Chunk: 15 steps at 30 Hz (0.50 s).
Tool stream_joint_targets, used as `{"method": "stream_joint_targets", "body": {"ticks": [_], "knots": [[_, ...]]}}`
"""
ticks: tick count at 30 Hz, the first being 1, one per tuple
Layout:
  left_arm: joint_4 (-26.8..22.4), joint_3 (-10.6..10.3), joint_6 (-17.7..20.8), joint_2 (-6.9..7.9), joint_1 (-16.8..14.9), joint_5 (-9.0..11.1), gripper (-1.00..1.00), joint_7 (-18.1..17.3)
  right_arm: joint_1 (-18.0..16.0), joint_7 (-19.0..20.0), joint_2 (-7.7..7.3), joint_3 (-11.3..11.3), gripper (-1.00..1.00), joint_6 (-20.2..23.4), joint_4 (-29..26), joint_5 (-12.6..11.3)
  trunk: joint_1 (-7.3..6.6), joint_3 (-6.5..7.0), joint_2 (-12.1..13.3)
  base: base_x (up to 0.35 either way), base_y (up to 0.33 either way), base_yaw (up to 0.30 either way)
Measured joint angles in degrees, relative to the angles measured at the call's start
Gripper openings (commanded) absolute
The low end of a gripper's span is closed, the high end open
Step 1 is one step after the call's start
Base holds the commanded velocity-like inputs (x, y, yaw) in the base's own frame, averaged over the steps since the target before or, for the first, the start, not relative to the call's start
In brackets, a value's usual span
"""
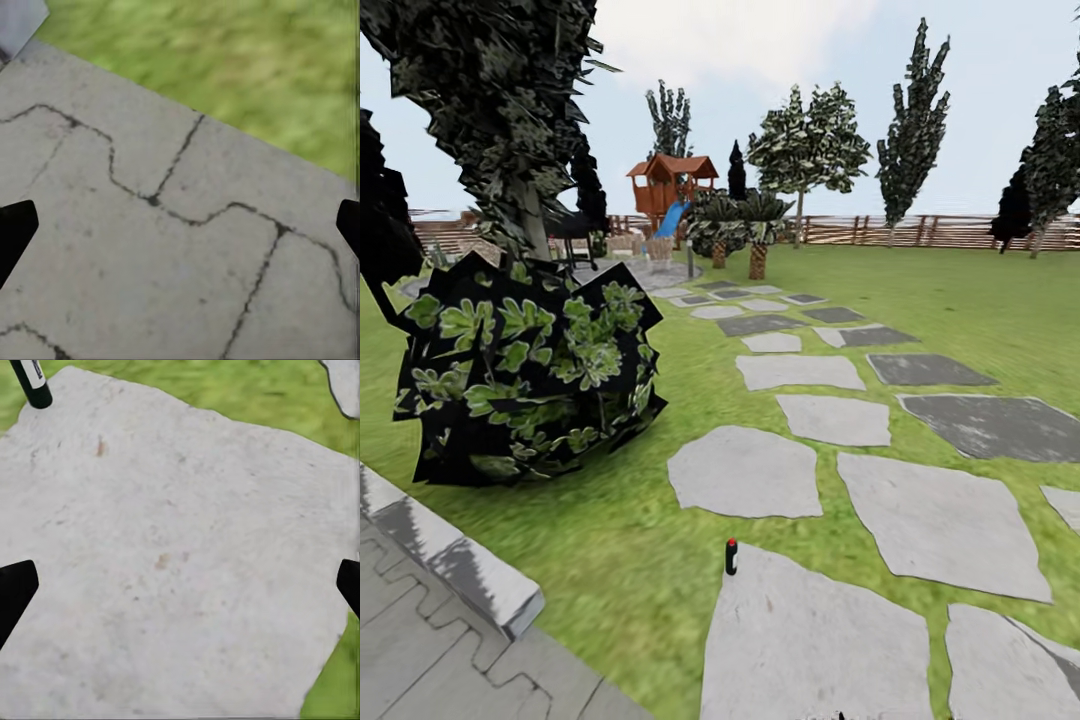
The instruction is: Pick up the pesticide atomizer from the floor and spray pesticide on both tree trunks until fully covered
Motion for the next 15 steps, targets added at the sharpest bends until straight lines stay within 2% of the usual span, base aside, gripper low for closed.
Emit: {"method": "stream_joint_targets", "body": {"ticks": [12, 15], "knots": [[-0.7, 0.2, 0.3, -0.04, -0.5, 0.3, 1.0, 0.2, 0.0, -0.1, -0.07, -0.1, 1.0, 0.0, 0.0, 0.0, 0.0, 0.43, 0.0, 0.0, 0.0, -0.24], [-2.2, 0.2, 0.5, -0.28, -3.2, 1.0, 1.0, 0.2, 0.0, -0.1, -0.09, -0.1, 1.0, 0.0, -0.1, 0.0, 0.0, 0.53, 0.0, 0.0, 0.0, -0.244]]}}
